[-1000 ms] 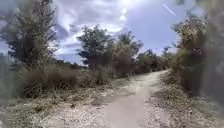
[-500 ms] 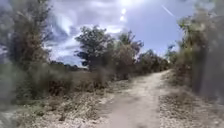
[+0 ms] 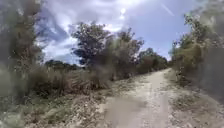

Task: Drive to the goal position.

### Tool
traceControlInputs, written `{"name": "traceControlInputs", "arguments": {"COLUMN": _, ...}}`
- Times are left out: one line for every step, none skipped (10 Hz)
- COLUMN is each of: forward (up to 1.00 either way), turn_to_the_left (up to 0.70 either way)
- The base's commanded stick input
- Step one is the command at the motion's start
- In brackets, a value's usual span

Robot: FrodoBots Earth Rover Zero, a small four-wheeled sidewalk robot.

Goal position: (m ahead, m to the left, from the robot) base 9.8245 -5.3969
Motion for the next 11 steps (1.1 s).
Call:
{"name": "traceControlInputs", "arguments": {"forward": 0.70, "turn_to_the_left": 0.00}}
{"name": "traceControlInputs", "arguments": {"forward": 0.70, "turn_to_the_left": 0.00}}
{"name": "traceControlInputs", "arguments": {"forward": 0.70, "turn_to_the_left": 0.00}}
{"name": "traceControlInputs", "arguments": {"forward": 0.70, "turn_to_the_left": 0.00}}
{"name": "traceControlInputs", "arguments": {"forward": 0.70, "turn_to_the_left": 0.00}}
{"name": "traceControlInputs", "arguments": {"forward": 0.70, "turn_to_the_left": 0.00}}
{"name": "traceControlInputs", "arguments": {"forward": 0.70, "turn_to_the_left": 0.00}}
{"name": "traceControlInputs", "arguments": {"forward": 0.70, "turn_to_the_left": 0.00}}
{"name": "traceControlInputs", "arguments": {"forward": 0.70, "turn_to_the_left": -0.17}}
{"name": "traceControlInputs", "arguments": {"forward": 0.70, "turn_to_the_left": -0.28}}
{"name": "traceControlInputs", "arguments": {"forward": 0.70, "turn_to_the_left": -0.34}}
